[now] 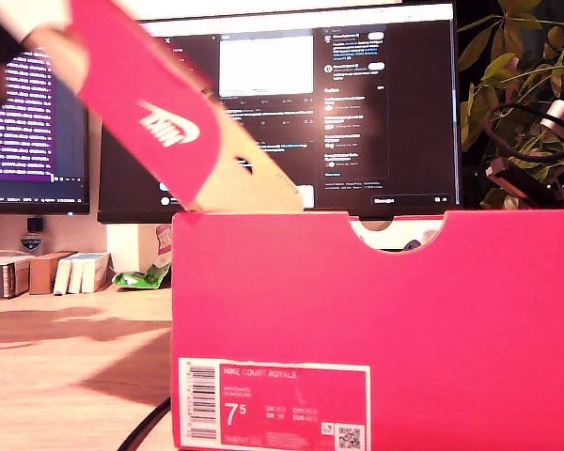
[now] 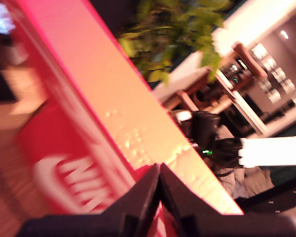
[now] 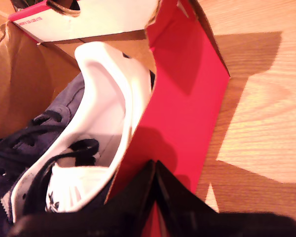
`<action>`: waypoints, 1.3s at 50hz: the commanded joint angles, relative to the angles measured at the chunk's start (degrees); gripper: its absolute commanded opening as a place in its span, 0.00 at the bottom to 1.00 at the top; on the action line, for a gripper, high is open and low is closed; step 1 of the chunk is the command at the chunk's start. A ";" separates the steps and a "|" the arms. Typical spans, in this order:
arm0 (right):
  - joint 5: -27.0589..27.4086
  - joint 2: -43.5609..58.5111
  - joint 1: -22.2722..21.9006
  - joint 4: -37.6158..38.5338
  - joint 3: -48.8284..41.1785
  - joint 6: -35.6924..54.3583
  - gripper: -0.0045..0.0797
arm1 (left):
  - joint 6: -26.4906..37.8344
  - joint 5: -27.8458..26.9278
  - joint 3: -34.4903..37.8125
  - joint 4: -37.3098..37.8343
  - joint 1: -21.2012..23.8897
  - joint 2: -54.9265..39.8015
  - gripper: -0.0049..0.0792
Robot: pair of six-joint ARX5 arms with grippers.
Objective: Close the red shoebox by pushing the lid with your left arm and holding the box in place with your right arm
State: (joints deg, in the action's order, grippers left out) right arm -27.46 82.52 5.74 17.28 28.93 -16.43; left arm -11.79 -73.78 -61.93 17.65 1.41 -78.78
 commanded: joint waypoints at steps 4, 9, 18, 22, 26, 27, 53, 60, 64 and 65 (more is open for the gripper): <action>-3.61 1.14 4.37 -0.35 0.04 0.37 0.04 | -3.78 3.28 2.58 -2.19 6.34 -2.40 0.04; -3.56 1.14 4.24 -0.20 0.04 0.44 0.04 | -6.08 6.62 2.56 -5.33 9.49 -2.40 0.04; -3.63 0.96 2.08 -0.44 0.15 2.60 0.04 | -7.93 8.94 2.56 -8.41 14.97 -2.40 0.04; -3.78 0.39 -0.42 -1.88 0.68 3.65 0.04 | -8.68 9.94 2.56 -9.31 17.46 -2.40 0.04; -3.78 -0.66 -3.52 -4.07 1.77 4.94 0.04 | -9.44 11.50 2.56 -9.81 19.87 -2.40 0.04; -3.80 -1.14 -4.55 -4.57 2.21 5.81 0.04 | -9.46 11.87 2.56 -10.01 20.48 -2.40 0.04; -17.33 -8.85 -14.97 -21.38 16.46 8.26 0.04 | -12.22 29.40 2.56 -23.12 29.46 -2.40 0.04; -19.82 -8.85 -11.85 -25.33 16.85 7.91 0.04 | -10.82 29.20 2.56 -21.27 28.06 -2.40 0.04; -19.63 -8.85 -9.62 -27.80 16.85 9.33 0.04 | -9.11 29.22 2.56 -19.61 27.08 -2.40 0.04; -19.37 -8.85 -9.03 -28.46 16.85 9.84 0.04 | -8.59 29.24 2.56 -19.23 26.93 -2.40 0.04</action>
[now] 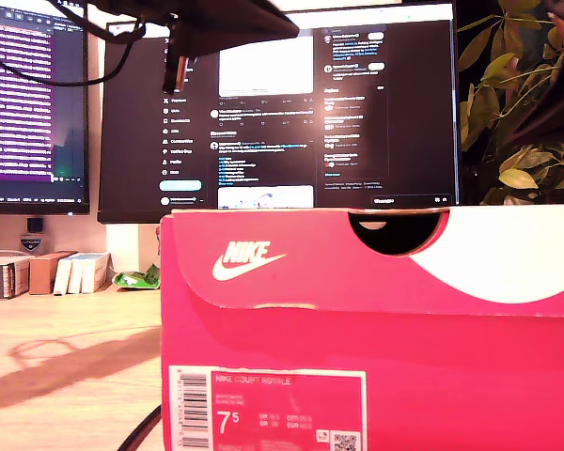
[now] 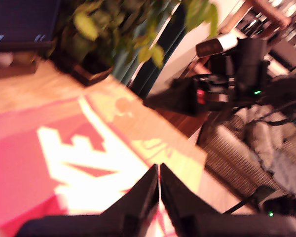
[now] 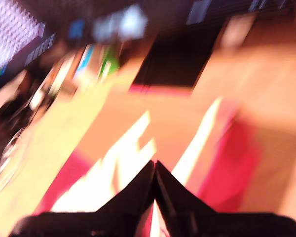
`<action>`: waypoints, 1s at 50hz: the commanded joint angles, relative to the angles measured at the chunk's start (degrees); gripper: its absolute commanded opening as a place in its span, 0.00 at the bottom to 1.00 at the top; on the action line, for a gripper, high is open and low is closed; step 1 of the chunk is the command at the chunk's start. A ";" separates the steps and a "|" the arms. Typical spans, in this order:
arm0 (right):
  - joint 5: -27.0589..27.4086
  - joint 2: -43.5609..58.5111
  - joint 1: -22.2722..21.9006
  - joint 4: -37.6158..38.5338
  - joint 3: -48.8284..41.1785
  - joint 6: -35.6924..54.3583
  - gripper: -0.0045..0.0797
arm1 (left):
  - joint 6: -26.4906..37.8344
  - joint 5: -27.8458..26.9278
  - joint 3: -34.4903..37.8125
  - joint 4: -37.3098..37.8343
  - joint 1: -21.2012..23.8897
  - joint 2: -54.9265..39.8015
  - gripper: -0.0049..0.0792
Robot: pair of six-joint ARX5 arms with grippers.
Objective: Close the red shoebox by pushing the lid with your left arm and holding the box in place with your right arm
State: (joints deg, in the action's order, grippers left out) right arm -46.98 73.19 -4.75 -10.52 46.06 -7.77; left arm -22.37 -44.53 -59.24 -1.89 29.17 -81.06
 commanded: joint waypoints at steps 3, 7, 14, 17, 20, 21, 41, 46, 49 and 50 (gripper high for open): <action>1.49 0.59 3.23 -1.95 -0.28 2.14 0.04 | 3.63 0.02 -0.13 1.29 -1.31 -0.13 0.04; 4.00 1.11 5.60 -3.54 -0.28 3.43 0.04 | 4.87 0.00 -0.13 2.34 -2.03 -0.09 0.04; 8.83 2.64 8.22 -6.23 -0.28 6.27 0.04 | 7.98 0.02 -0.13 4.28 -3.23 0.20 0.04; 11.10 3.17 8.83 -7.56 -0.28 8.07 0.04 | 9.46 0.04 -0.13 5.46 -3.69 0.50 0.04; 12.70 3.61 8.98 -8.76 -0.28 9.46 0.04 | 9.84 0.02 -0.13 6.29 -4.20 0.57 0.04; 12.87 3.72 8.96 -8.98 -0.28 9.62 0.04 | 10.03 0.04 -0.13 6.58 -4.37 0.63 0.04; 11.67 0.42 8.70 -5.22 -0.28 11.32 0.04 | 23.39 2.80 -0.13 16.11 -9.29 6.62 0.04; 11.65 -3.08 7.85 -3.50 -0.28 10.88 0.04 | 24.39 7.78 -0.13 16.28 -11.17 10.75 0.04; 11.72 -5.20 7.15 -1.84 -0.28 9.64 0.04 | 25.03 11.50 -0.13 16.50 -12.09 13.33 0.04; 11.80 -5.92 6.86 -1.25 -0.28 9.64 0.04 | 25.03 12.17 -0.13 16.63 -12.35 14.23 0.04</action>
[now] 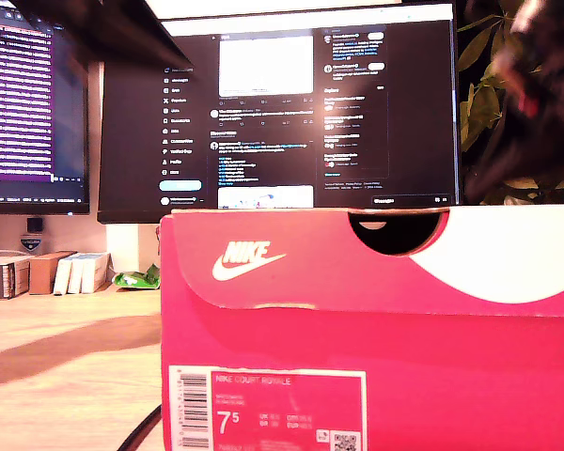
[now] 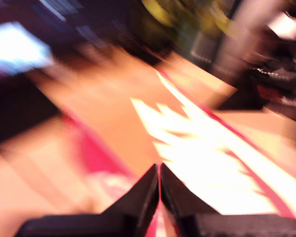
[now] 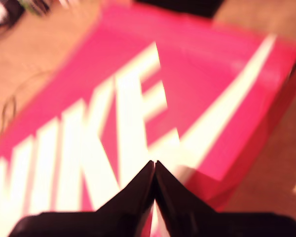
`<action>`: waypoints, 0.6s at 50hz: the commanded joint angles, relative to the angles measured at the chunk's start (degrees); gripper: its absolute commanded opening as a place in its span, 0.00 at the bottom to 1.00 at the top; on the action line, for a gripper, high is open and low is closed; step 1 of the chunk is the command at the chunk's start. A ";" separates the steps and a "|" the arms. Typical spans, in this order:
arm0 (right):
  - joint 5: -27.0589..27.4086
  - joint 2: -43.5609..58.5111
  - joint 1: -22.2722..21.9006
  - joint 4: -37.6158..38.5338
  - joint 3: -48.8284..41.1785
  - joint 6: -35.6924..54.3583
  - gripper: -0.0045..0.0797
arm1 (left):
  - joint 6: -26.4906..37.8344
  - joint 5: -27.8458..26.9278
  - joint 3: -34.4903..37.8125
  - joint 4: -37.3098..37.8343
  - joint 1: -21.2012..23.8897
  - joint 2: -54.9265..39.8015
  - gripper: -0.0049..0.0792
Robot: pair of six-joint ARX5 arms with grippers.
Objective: Close the red shoebox by pushing the lid with your left arm and holding the box in place with your right arm
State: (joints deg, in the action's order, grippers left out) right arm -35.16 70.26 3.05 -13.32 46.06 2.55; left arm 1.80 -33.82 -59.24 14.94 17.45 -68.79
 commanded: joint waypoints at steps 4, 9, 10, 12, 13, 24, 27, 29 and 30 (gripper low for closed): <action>0.00 -5.16 -1.90 3.50 -0.28 -2.91 0.04 | 1.16 1.64 -0.13 0.39 -1.42 4.79 0.04; -0.28 -6.62 -2.47 3.02 -0.26 -9.79 0.04 | 1.01 1.53 -0.13 0.63 -1.88 7.34 0.04; -0.26 -6.86 -2.45 2.67 -0.26 -10.03 0.04 | 1.01 1.53 -0.13 0.70 -1.97 7.67 0.04; -0.26 -7.10 -2.45 2.62 -0.26 -11.08 0.04 | 1.07 1.64 -0.13 0.70 -2.05 8.39 0.04; -0.22 -7.21 -2.47 2.69 -0.26 -11.13 0.04 | 0.96 1.70 -0.13 0.72 -2.10 8.85 0.04; 11.43 -11.72 -2.14 5.81 -0.26 -1.88 0.04 | 3.45 12.59 -0.11 6.38 -2.10 12.92 0.04; 13.84 -13.27 -2.16 7.37 -0.26 -1.84 0.04 | 4.02 15.85 -0.11 8.28 -2.10 13.97 0.04; 16.22 -14.29 -2.19 7.96 -0.26 -1.88 0.04 | 4.07 17.09 -0.09 8.92 -2.10 14.49 0.04; 17.42 -14.78 -2.19 8.11 -0.26 -1.88 0.04 | 4.09 17.79 -0.09 9.03 -2.14 14.78 0.04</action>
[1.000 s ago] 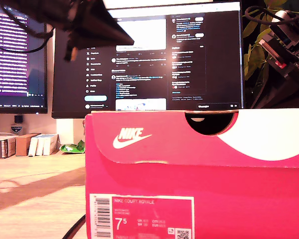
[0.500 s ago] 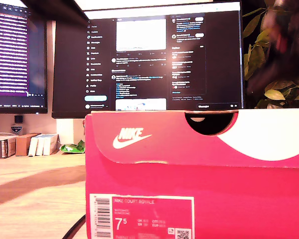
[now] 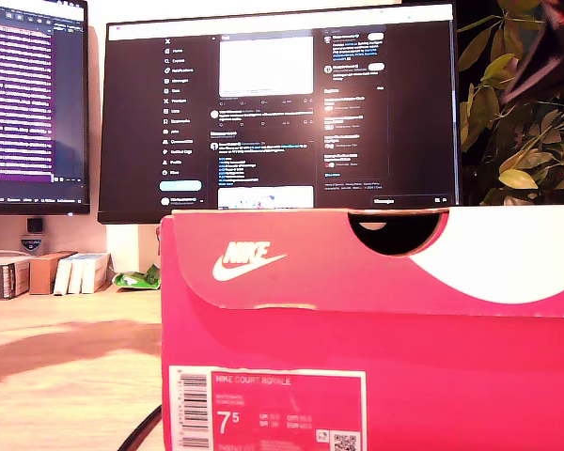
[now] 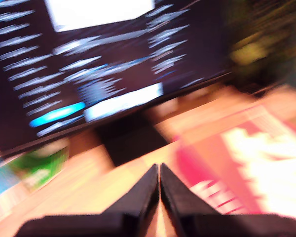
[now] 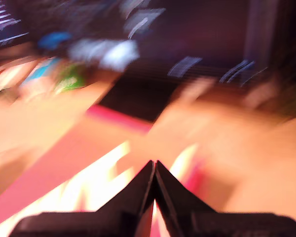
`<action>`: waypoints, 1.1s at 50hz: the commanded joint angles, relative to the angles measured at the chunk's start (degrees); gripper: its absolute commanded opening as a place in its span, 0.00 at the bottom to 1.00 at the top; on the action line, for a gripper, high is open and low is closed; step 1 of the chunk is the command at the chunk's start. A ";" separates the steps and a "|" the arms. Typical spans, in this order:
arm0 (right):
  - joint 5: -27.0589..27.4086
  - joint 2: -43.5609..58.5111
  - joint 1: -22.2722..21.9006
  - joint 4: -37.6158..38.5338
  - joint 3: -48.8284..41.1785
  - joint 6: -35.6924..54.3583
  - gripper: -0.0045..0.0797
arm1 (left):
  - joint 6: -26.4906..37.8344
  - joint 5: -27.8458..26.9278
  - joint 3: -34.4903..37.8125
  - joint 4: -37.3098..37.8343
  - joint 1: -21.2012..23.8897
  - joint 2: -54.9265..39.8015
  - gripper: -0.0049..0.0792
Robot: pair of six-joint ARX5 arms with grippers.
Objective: Close the red shoebox by pushing the lid with your left arm and holding the box in place with your right arm
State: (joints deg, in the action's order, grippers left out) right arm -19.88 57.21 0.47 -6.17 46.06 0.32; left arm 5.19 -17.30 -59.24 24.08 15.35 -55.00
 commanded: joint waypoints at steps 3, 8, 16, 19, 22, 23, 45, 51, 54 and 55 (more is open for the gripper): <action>5.11 -3.21 0.37 1.27 -0.26 0.31 0.04 | 0.92 2.51 -0.09 -0.22 -0.15 2.05 0.04; 6.08 -5.79 0.44 1.14 -0.26 0.33 0.04 | 1.31 3.65 -0.09 -0.52 -0.35 4.37 0.04; 6.29 -10.43 0.74 -0.17 -0.26 1.55 0.04 | 1.57 3.89 0.28 2.86 -1.09 8.26 0.04; 6.88 -12.24 0.76 -0.81 -0.26 3.21 0.04 | 4.28 3.85 0.70 4.04 -2.05 9.70 0.04; 6.99 -14.03 0.90 -0.87 -0.26 3.37 0.04 | 5.57 3.39 0.81 5.38 -3.26 11.32 0.04; 7.04 -14.60 0.90 -0.92 -0.26 3.74 0.04 | 5.57 2.86 0.87 5.70 -3.63 11.85 0.04; 8.24 -26.40 1.07 -7.61 -0.28 7.15 0.04 | 2.16 0.42 10.34 6.40 -7.76 27.85 0.04; 8.39 -28.98 1.29 -10.14 -0.31 7.45 0.04 | 0.77 1.03 14.12 6.67 -7.78 31.71 0.04; 8.39 -30.56 1.29 -11.47 -0.31 7.43 0.04 | -0.07 1.31 15.41 7.06 -7.80 33.66 0.04; 8.44 -31.06 1.29 -11.93 -0.31 7.43 0.04 | -0.28 1.36 15.76 7.28 -7.80 34.32 0.04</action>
State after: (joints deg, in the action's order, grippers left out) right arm -11.51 27.31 1.28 -17.72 46.06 7.60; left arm 5.54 -16.12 -44.97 31.44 7.70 -22.28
